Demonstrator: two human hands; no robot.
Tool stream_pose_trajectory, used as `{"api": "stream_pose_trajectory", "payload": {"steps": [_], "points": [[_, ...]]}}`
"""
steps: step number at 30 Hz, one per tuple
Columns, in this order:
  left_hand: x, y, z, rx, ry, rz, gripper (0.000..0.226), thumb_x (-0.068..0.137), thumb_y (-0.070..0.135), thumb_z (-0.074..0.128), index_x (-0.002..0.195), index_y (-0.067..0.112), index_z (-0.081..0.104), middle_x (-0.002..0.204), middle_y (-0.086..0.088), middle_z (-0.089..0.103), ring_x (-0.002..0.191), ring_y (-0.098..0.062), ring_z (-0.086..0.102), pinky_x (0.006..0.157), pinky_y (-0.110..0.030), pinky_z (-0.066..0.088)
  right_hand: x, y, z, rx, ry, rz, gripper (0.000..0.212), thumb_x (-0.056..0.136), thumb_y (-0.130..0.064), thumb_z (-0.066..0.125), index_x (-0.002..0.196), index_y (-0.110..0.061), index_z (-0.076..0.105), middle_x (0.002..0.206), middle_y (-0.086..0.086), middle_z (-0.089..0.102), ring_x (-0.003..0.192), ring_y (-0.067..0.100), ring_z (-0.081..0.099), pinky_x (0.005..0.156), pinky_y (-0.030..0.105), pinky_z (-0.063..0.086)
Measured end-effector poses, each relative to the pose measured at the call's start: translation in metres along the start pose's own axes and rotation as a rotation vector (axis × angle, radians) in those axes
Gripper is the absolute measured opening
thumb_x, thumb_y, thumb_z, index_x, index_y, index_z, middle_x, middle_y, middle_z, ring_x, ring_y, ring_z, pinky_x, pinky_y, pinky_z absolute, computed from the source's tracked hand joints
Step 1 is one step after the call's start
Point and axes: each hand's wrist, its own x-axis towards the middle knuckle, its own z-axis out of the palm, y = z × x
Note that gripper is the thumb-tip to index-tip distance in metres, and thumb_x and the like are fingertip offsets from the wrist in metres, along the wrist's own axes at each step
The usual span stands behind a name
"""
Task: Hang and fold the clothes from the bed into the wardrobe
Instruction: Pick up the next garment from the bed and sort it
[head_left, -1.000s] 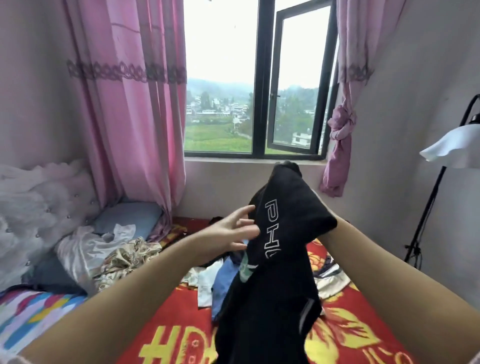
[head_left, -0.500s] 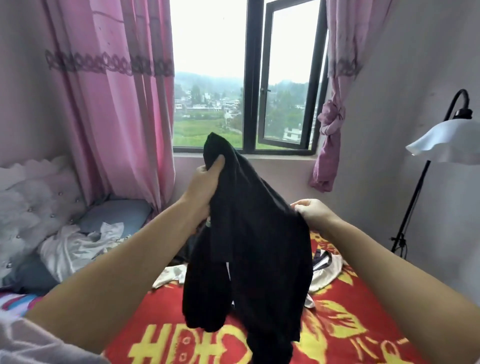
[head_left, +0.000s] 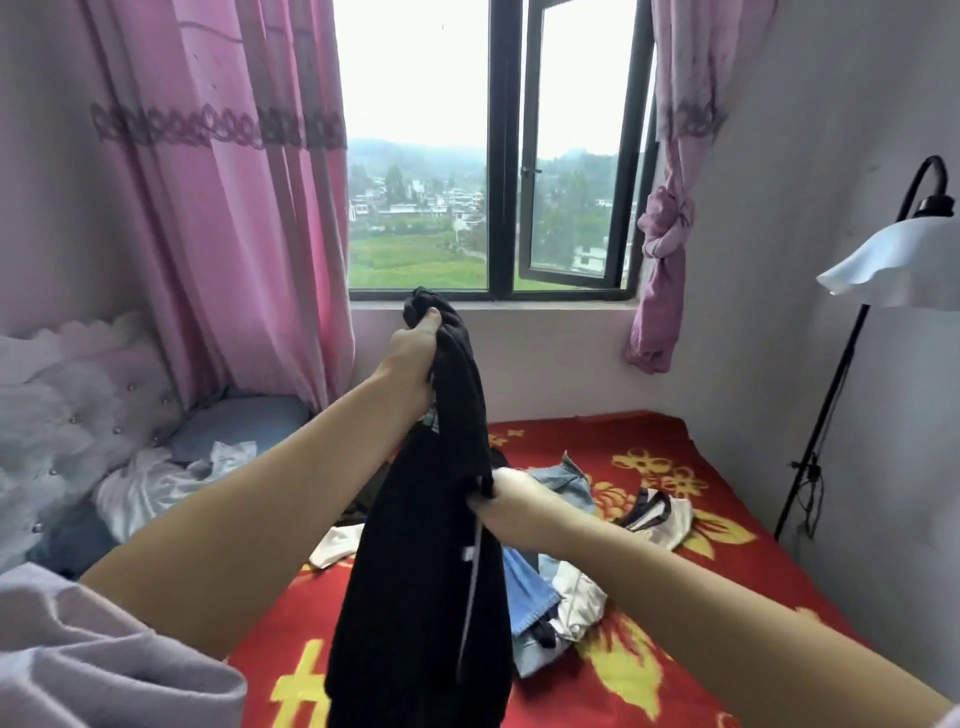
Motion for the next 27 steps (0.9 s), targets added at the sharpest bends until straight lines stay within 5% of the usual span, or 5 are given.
{"api": "stream_pose_trajectory", "payload": {"steps": [4,8,13,18,27], "points": [[0.01,0.016,-0.042,0.317,0.08,0.081,0.038,0.095,0.037,0.055,0.111,0.002,0.056,0.082,-0.006,0.061,0.073,-0.021,0.062,0.051,-0.021,0.048,0.011,0.008,-0.032,0.477,0.247,0.004,0.022,0.092,-0.008,0.049,0.093,0.005,0.067,0.081,0.012,0.067,0.074,0.016,0.055,0.065,0.033,0.049],[0.02,0.003,-0.088,0.956,0.184,0.385,0.054,0.092,0.045,0.055,0.126,0.003,0.049,0.113,-0.01,0.056,0.107,-0.026,0.054,0.083,-0.031,0.043,0.013,-0.001,-0.071,0.543,0.302,-0.012,0.024,0.091,-0.01,0.054,0.093,0.011,0.066,0.079,0.012,0.063,0.074,0.021,0.057,0.069,0.034,0.045],[-0.034,-0.036,-0.037,0.929,-0.432,0.57,0.062,0.086,0.034,0.068,0.139,0.025,0.039,0.121,0.005,0.056,0.112,-0.007,0.053,0.095,-0.02,0.04,0.025,-0.029,-0.086,0.186,0.256,-0.087,0.02,0.085,-0.014,0.054,0.084,-0.003,0.071,0.074,0.008,0.068,0.066,0.016,0.058,0.065,0.033,0.048],[-0.009,-0.048,-0.031,1.072,-0.294,0.617,0.021,0.082,0.002,0.051,0.067,0.015,0.057,0.059,0.011,0.049,0.073,-0.021,0.052,0.058,-0.021,0.031,0.025,-0.017,-0.088,-0.251,0.325,-0.168,0.011,0.085,-0.017,0.059,0.083,-0.011,0.069,0.088,0.003,0.067,0.085,0.02,0.058,0.077,0.03,0.048],[0.027,-0.009,-0.081,0.945,-0.068,0.349,0.039,0.069,-0.016,0.037,0.071,0.005,0.07,0.059,-0.005,0.059,0.06,-0.019,0.054,0.053,-0.019,0.042,0.005,0.1,-0.125,-0.271,0.147,0.376,0.016,0.087,-0.016,0.052,0.083,-0.015,0.068,0.085,0.005,0.069,0.075,0.02,0.06,0.062,0.026,0.042]]}}
